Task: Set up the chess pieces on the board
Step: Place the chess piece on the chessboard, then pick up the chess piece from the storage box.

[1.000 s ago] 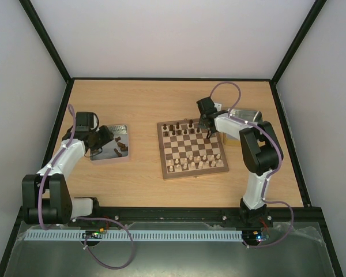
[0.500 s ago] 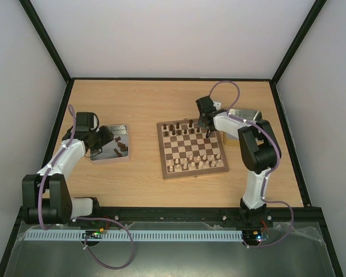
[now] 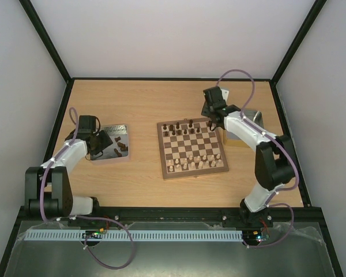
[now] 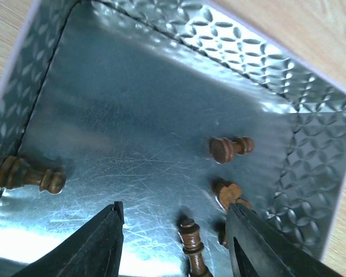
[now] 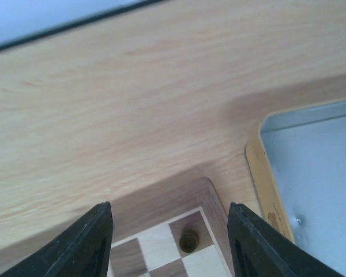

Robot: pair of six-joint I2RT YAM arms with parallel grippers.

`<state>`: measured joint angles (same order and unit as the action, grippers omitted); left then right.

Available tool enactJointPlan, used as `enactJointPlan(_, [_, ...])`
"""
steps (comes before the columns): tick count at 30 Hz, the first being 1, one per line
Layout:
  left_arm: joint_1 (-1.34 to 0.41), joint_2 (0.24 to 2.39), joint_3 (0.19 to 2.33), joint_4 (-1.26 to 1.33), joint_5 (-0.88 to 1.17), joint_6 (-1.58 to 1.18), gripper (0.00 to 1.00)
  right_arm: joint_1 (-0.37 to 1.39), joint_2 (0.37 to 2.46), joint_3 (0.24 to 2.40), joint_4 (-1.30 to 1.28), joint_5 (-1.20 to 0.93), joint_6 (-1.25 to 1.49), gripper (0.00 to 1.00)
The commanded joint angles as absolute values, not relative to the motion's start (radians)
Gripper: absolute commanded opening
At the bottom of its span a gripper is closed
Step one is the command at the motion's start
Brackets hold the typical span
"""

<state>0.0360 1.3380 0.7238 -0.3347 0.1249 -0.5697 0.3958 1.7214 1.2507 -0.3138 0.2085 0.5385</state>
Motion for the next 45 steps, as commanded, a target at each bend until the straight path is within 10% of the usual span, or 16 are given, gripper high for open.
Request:
enactJointPlan(1, [0.039,1.399,0.714,-0.280,0.149,-0.586,0.49,0.391,1.622,1.231,-0.331,0.190,0.548,0.54])
enactJointPlan(45, [-0.046,1.585,0.781,-0.139,0.130,-0.613,0.07,0.393,1.487,1.057,-0.282,-0.008,0.583,0.50])
